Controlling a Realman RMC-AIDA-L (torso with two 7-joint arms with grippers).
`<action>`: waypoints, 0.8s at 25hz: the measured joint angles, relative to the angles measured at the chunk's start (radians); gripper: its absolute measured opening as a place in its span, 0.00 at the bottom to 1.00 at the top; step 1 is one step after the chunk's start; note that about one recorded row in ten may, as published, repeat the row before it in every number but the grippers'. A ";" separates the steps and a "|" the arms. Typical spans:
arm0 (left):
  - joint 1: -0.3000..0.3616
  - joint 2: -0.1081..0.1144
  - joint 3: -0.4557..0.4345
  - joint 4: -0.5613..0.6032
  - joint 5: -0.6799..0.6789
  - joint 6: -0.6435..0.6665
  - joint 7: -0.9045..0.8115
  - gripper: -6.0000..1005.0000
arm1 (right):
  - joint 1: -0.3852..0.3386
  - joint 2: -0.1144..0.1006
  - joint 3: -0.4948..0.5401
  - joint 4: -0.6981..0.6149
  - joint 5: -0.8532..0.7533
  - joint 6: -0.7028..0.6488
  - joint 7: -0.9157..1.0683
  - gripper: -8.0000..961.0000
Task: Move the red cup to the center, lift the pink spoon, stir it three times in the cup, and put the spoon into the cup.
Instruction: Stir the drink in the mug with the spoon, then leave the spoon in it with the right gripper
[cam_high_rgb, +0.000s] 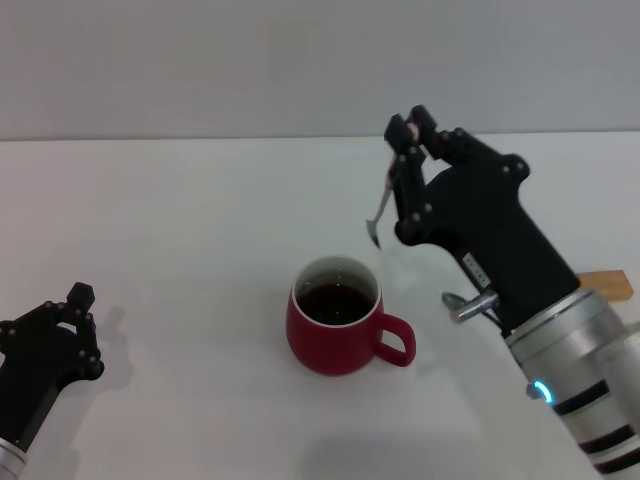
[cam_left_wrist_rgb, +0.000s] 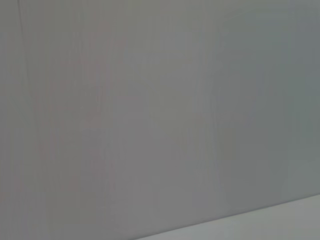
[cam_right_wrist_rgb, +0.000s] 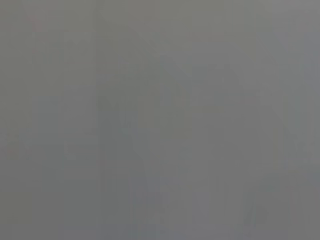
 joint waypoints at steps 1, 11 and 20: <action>0.001 0.000 0.001 0.001 0.000 0.000 0.000 0.00 | -0.014 0.011 0.011 -0.002 -0.027 0.020 0.005 0.04; 0.002 0.000 0.005 0.001 0.006 0.002 0.000 0.00 | -0.020 0.056 0.012 -0.053 -0.057 0.052 0.045 0.04; 0.005 0.001 0.006 0.001 0.006 0.005 0.000 0.00 | -0.011 0.096 0.020 -0.161 -0.131 0.056 0.189 0.04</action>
